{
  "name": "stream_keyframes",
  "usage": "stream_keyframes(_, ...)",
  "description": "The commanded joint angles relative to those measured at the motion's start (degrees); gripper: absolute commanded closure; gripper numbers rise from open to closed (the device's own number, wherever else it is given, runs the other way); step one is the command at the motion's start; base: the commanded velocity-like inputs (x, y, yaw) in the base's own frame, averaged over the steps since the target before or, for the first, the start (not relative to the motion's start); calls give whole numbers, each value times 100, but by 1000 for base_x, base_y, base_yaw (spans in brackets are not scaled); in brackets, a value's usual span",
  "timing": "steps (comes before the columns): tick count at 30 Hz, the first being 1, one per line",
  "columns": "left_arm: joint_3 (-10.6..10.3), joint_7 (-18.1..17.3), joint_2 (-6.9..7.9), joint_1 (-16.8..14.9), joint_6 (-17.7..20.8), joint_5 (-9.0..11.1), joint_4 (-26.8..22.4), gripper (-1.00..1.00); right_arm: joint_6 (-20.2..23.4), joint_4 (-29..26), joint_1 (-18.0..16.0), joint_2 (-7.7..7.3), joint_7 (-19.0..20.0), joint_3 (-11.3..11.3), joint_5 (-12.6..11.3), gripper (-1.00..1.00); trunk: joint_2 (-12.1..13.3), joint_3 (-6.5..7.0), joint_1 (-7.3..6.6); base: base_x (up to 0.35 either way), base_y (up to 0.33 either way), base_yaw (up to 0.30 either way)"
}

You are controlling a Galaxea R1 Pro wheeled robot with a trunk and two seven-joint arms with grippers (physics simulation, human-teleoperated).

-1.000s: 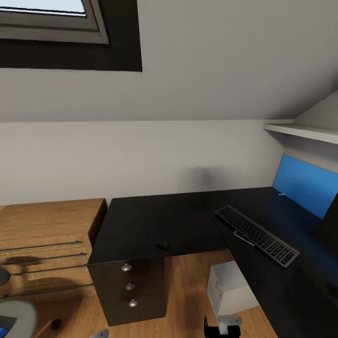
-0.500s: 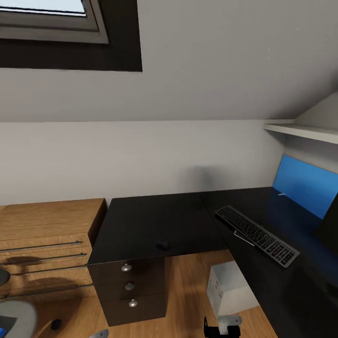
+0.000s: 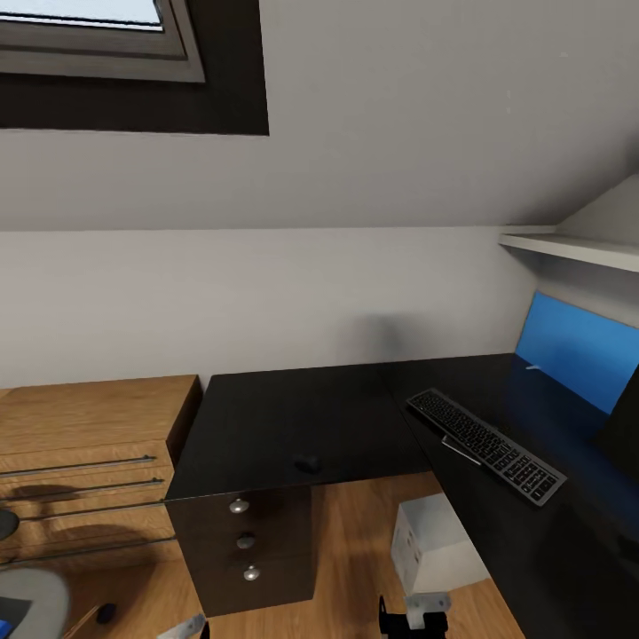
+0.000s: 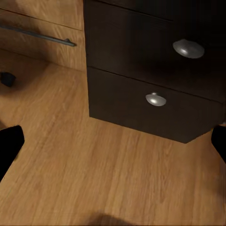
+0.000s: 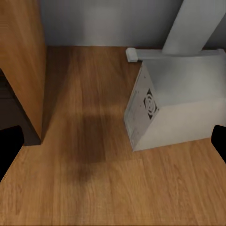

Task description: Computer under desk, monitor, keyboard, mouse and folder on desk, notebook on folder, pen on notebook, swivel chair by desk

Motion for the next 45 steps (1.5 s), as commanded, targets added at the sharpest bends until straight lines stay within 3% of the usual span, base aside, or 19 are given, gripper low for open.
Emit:
stream_keyframes(1,-13,-236,-2,7,-195,-6,2,-100,-12,-159,-8,5,-45,38,-26,-100,-5,-7,0,0,0,0)
stream_keyframes(4,-13,-481,-2,14,-310,-3,2,-100,7,-637,-10,3,-61,23,-39,-100,-5,-7,0,0,0,0)
stream_keyframes(9,-13,-603,-10,18,-386,5,2,-100,110,-2102,-13,-21,-93,-30,-43,-100,-5,-7,0,0,0,0)
stream_keyframes(13,-13,-617,-86,18,-392,8,2,-100,1007,-3300,-20,-53,-96,-191,-40,-100,-5,-7,0,0,0,0)
stream_keyframes(15,-12,-595,-184,18,-393,14,2,-100,1708,-3898,-29,-71,-92,-391,-39,-100,-5,-7,0,0,0,0)
stream_keyframes(16,-8,-557,-245,19,-396,17,2,-100,2375,-4432,-45,-80,-86,-654,-39,-100,-5,-7,0,0,0,0)
stream_keyframes(18,-10,-525,-280,19,-397,17,2,-100,3058,-5016,-100,-85,-86,-1009,-39,-100,-5,-7,0,0,0,0)
stream_keyframes(19,-14,-521,-318,19,-537,-4,0,-100,3667,-5432,-263,-94,-82,-1465,-39,-100,-5,-7,0,0,0,0)
stream_keyframes(21,-37,-523,-337,19,-739,-22,-3,-100,3917,-5522,-346,-96,-80,-1727,-37,-100,-5,-7,0,0,0,0)
stream_keyframes(22,-339,-508,-535,19,-912,-232,-17,-100,4123,-5503,-486,-114,-87,-2020,-27,-100,-5,-7,0,0,0,0)
stream_keyframes(25,-504,-495,-681,19,-845,-417,-53,-100,4170,-5495,-549,-229,-88,-2091,-29,-100,-5,-7,0,0,0,0)
stream_keyframes(26,-549,-473,-755,19,-710,-485,-125,-100,4184,-5495,-565,-314,-86,-2109,-35,-100,-5,-7,0,0,0,0)
stream_keyframes(27,-589,-393,-835,19,-301,-556,-402,-100,4193,-5499,-579,-409,-82,-2124,-41,-100,-5,-7,0,0,0,0)
stream_keyframes(29,-617,-255,-880,19,319,-636,-898,-100,4197,-5503,-588,-465,-80,-2132,-42,-100,-5,-7,0,0,0,0)
stream_keyframes(31,-686,119,-887,55,1686,-772,-2332,-100,4203,-5545,-596,-656,-83,-2176,-40,-100,-5,-7,0,0,0,0)
stream_keyframes(34,-722,279,-887,175,2416,-826,-3222,-100,4206,-5565,-602,-778,-85,-2203,-40,-100,-5,-7,0,0,0,0)
stream_keyframes(36,-857,380,-887,431,3296,-858,-4315,-100,4208,-5574,-607,-877,-86,-2276,-39,-100,-5,-7,0,0,0,0)
stream_keyframes(43,-1212,453,-843,1166,5094,-865,-6808,-100,4215,-5578,-611,-951,-86,-2455,-39,-100,-5,-7,0,0,0,0)
stream_keyframes(45,-1234,460,-834,1259,5419,-858,-7234,-100,4216,-5578,-611,-957,-86,-2468,-39,-100,-5,-7,0,0,0,0)
